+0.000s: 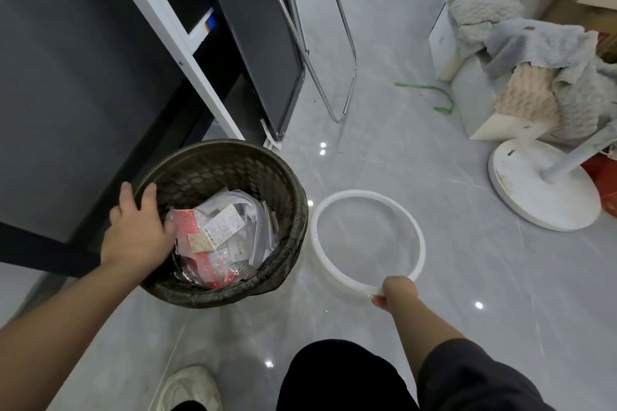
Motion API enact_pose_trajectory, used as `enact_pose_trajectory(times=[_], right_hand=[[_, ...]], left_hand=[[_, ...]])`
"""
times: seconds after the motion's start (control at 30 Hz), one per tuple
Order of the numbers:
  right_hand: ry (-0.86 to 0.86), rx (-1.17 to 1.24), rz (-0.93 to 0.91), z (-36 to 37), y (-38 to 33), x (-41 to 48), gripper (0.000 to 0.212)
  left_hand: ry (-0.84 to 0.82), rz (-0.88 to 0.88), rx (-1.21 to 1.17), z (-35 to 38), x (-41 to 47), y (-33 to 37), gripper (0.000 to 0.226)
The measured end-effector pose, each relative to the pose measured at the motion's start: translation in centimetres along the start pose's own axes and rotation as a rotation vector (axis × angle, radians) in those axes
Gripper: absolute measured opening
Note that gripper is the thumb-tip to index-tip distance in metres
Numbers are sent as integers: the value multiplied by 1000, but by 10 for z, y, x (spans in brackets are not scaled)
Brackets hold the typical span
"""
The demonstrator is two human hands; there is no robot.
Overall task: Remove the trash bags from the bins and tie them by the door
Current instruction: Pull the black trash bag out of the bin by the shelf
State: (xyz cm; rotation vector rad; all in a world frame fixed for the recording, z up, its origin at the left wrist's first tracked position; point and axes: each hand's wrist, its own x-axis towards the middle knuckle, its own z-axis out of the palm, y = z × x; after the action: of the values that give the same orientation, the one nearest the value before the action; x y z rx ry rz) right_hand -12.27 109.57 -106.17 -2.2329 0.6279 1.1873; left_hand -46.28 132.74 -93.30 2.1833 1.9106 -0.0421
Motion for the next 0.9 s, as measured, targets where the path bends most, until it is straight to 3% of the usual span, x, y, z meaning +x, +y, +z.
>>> enact_pose_trajectory(times=[0.17,0.4,0.5,0.6,0.7,0.8,0.9], right_hand=[[-10,30,53,17,7,10,35],[-157,-98,-65,20,2,-19,27],[-208,-198,-190,20,-5,-34,38],[-266,-221,-158,26,-14,-49,37],[-362,-76,-213,44,-26,-71,36],[-553,15,-302,68,-40,-95,36],[-700,-23,-288,82,-45,-118,30]], left_hand=[[12,-1,-48,0,-1,-1,63],[54,56,-271,-1,-1,-12,57],[68,85,-406,-3,-3,-19,52],[111,88,-504,-7,-12,-19,50],[32,-71,-644,1,-12,-31,52],[-73,-455,-1159,13,-8,-45,64],[-153,-674,-1378,25,-20,-44,44]])
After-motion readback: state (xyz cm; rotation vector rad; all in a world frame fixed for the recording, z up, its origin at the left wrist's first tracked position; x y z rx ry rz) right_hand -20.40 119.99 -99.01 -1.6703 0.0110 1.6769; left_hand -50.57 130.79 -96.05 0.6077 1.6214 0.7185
